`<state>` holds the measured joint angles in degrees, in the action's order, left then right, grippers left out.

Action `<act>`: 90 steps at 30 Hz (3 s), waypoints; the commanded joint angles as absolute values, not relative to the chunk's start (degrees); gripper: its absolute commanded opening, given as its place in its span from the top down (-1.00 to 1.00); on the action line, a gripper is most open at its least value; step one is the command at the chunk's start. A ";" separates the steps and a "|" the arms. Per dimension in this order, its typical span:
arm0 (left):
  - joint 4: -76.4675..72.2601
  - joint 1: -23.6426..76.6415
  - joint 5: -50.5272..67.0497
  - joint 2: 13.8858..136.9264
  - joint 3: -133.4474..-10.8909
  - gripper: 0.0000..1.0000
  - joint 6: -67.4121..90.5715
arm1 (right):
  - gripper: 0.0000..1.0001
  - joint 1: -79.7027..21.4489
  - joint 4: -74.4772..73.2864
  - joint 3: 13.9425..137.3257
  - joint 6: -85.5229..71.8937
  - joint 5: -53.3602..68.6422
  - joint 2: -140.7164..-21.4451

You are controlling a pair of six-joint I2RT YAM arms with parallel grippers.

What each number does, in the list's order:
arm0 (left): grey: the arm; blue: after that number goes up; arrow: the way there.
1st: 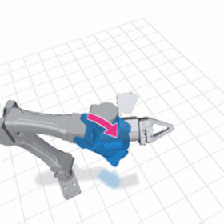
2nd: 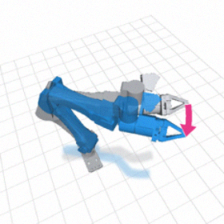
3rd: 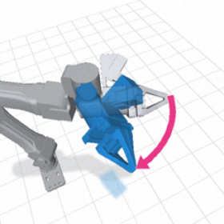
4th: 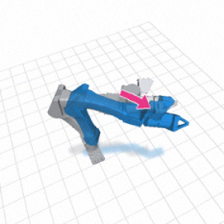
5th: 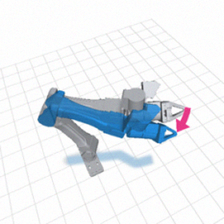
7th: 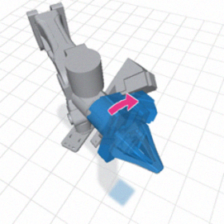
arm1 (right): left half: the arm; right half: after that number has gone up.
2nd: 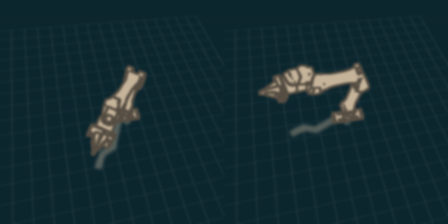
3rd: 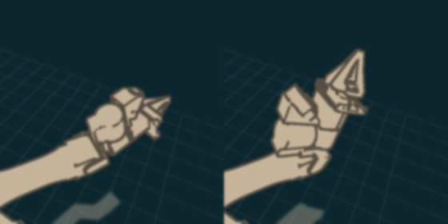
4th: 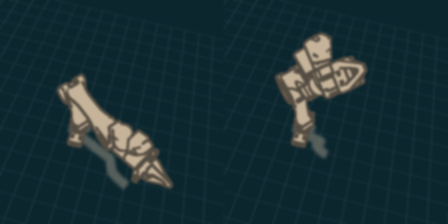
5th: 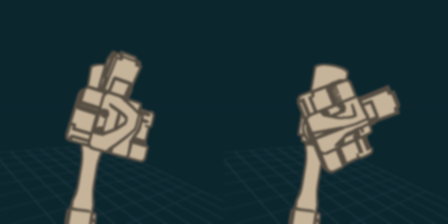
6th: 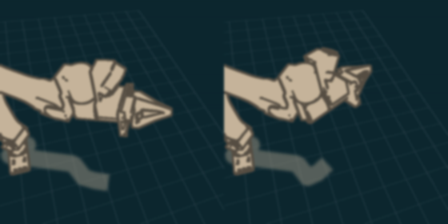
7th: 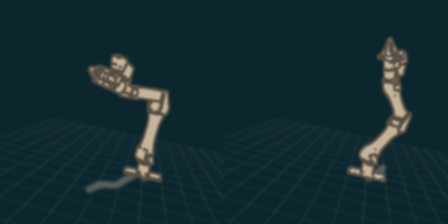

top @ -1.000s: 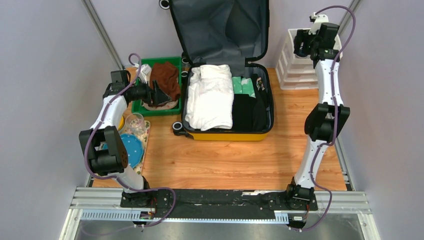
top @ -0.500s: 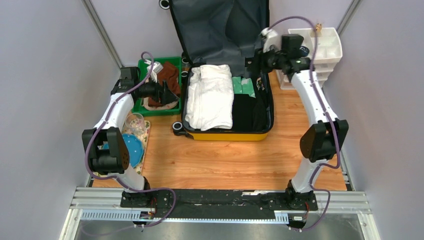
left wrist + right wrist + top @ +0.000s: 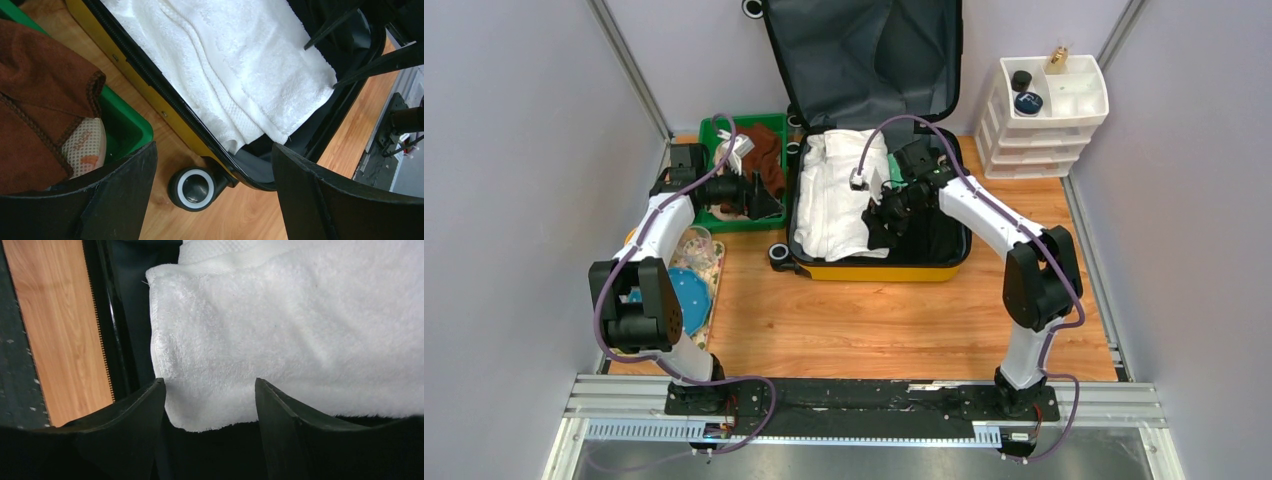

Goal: Open, take out, and arrange the luggage

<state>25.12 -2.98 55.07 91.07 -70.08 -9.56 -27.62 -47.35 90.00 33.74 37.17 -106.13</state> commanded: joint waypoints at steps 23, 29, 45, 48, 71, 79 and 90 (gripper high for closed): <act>25.40 -2.64 55.72 87.54 -68.12 -0.84 -13.01 | -0.81 -28.82 -58.64 87.10 91.85 40.61 -102.83; 25.84 -2.64 55.55 87.10 -66.98 -0.84 -12.48 | -0.74 -30.85 -49.92 90.44 83.94 39.46 -106.87; 25.58 -2.64 54.84 86.04 -65.48 -0.84 -12.13 | -0.16 -33.22 -44.01 91.05 81.90 37.97 -108.19; 26.01 -2.64 54.76 85.87 -65.48 -0.84 -12.57 | -0.08 -33.31 -49.01 91.41 84.45 37.88 -107.85; 26.10 -2.72 54.58 86.13 -65.39 -0.85 -12.56 | -0.12 -35.24 -48.17 90.97 89.65 33.84 -109.25; 26.63 -2.72 54.84 86.22 -65.48 -0.84 -13.10 | 0.44 -35.16 -45.44 94.39 83.06 35.33 -107.76; 26.80 -2.72 55.11 86.92 -66.80 -0.84 -13.18 | 1.00 -33.31 -47.54 95.36 77.78 39.46 -104.42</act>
